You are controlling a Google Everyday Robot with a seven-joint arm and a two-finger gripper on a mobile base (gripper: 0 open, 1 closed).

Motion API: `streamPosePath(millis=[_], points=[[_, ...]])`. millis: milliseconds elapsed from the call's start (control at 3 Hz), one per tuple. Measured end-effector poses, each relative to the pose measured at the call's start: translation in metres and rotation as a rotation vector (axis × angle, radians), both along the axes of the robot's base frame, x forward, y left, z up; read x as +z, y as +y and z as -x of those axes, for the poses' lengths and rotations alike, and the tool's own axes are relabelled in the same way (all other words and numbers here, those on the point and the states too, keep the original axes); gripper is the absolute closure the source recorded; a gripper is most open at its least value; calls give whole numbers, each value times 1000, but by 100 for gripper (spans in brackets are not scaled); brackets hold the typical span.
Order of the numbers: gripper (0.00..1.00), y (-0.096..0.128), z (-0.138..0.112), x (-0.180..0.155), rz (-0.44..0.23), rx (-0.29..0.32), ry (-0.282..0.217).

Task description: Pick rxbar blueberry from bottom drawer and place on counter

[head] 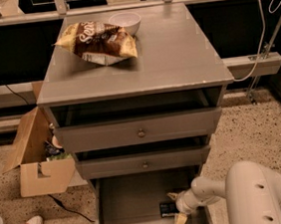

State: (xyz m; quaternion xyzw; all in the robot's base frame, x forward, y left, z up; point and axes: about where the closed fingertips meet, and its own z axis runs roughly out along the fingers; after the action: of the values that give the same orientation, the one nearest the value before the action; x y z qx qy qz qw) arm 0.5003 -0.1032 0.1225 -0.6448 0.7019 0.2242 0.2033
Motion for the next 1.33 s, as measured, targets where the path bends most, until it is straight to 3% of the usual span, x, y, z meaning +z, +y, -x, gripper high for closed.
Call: streamPosePath(millis=[333, 1333], points=[[0, -12, -3, -13, 25, -16, 18], [69, -18, -5, -12, 41, -28, 29]])
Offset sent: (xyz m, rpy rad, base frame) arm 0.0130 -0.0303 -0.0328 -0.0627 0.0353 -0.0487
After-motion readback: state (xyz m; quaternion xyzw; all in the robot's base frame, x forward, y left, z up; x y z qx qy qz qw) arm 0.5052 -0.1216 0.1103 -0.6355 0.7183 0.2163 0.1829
